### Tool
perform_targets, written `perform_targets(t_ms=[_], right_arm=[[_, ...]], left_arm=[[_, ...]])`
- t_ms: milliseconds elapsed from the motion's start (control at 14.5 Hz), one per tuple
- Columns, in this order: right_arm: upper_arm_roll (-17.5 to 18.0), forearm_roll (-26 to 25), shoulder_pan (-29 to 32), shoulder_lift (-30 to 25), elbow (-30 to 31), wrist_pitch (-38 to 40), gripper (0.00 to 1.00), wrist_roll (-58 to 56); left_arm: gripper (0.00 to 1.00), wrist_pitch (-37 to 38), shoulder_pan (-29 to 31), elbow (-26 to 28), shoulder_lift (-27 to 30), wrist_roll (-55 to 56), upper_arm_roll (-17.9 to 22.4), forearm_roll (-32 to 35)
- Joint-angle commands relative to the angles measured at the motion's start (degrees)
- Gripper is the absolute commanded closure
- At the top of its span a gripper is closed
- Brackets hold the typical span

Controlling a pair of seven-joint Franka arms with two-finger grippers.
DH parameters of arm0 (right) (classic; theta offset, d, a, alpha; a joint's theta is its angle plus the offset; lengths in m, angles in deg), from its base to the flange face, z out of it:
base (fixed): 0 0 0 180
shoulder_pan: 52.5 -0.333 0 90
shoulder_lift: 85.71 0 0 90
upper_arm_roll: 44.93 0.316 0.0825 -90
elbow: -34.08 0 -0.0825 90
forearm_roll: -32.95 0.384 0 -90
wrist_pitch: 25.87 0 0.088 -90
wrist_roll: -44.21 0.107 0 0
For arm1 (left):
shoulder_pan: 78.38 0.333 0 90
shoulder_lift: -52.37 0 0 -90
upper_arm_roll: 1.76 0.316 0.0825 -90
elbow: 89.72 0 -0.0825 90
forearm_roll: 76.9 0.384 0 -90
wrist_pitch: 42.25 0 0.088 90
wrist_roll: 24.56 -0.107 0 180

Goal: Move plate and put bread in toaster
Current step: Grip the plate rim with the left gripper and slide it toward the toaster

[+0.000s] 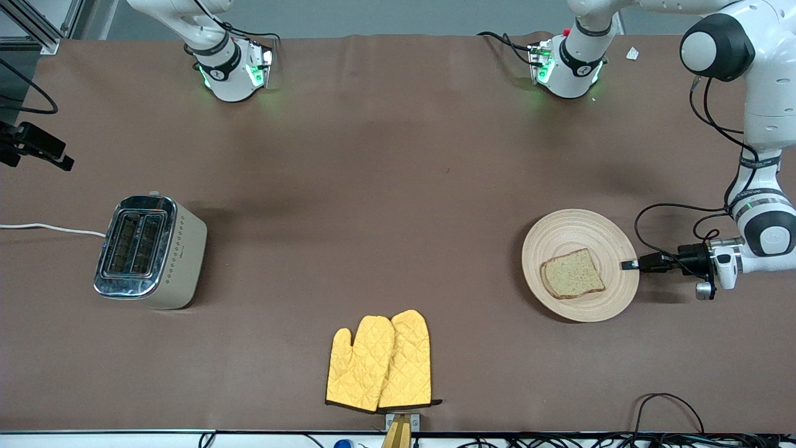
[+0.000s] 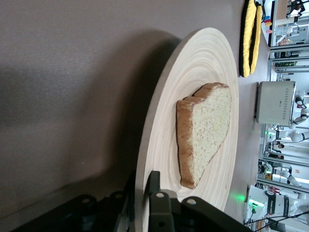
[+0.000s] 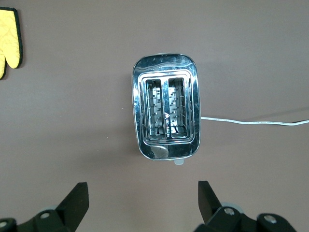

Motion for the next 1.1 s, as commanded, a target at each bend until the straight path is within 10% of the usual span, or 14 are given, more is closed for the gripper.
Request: perform_targets(t_ms=[0, 1032], right_arm=[[0.67, -0.94, 0.78, -0.83, 0.86, -0.37, 0.00, -0.31], [0.67, -0.94, 0.86, -0.83, 0.86, -0.37, 0.00, -0.31]], left_arm=[[0.99, -0.80, -0.35, -0.72, -0.48, -2.01, 0.18, -0.20], [1.00, 4.39, -4.38, -0.63, 1.10, 6.59, -16.96, 0.77]])
